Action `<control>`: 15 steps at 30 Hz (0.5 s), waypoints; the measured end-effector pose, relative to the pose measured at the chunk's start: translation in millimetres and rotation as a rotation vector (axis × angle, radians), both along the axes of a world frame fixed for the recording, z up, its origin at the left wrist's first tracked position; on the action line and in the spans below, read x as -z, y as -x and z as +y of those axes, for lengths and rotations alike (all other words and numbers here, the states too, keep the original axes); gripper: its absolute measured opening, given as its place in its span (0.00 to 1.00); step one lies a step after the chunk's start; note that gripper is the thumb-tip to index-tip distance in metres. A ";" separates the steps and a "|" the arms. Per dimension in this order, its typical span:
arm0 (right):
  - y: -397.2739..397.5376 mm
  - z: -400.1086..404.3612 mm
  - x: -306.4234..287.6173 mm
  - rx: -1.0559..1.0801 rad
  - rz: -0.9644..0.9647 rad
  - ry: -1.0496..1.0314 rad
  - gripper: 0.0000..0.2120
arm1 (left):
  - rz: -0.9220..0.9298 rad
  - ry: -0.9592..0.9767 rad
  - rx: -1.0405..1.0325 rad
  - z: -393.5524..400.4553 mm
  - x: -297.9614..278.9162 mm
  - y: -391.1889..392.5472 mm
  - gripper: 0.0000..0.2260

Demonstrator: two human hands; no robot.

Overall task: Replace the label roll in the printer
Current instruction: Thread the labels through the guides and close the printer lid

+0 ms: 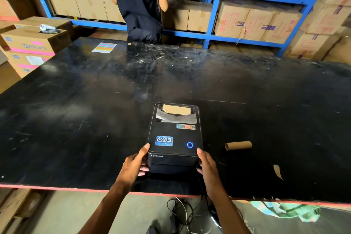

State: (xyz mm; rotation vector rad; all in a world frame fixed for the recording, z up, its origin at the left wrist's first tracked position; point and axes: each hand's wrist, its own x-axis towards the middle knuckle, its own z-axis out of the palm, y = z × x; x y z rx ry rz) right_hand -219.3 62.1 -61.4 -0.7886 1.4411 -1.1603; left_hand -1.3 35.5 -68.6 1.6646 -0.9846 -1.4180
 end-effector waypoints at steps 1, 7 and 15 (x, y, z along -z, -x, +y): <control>-0.1 -0.1 1.9 0.011 0.004 0.004 0.10 | 0.002 0.001 0.000 -0.3 0.0 0.0 0.24; -1.7 1.1 3.1 0.015 0.022 -0.010 0.11 | 0.007 -0.010 0.002 0.7 -4.5 1.0 0.25; -3.9 -1.7 -1.0 0.032 0.042 -0.039 0.12 | -0.015 -0.054 0.033 0.8 -11.7 3.8 0.26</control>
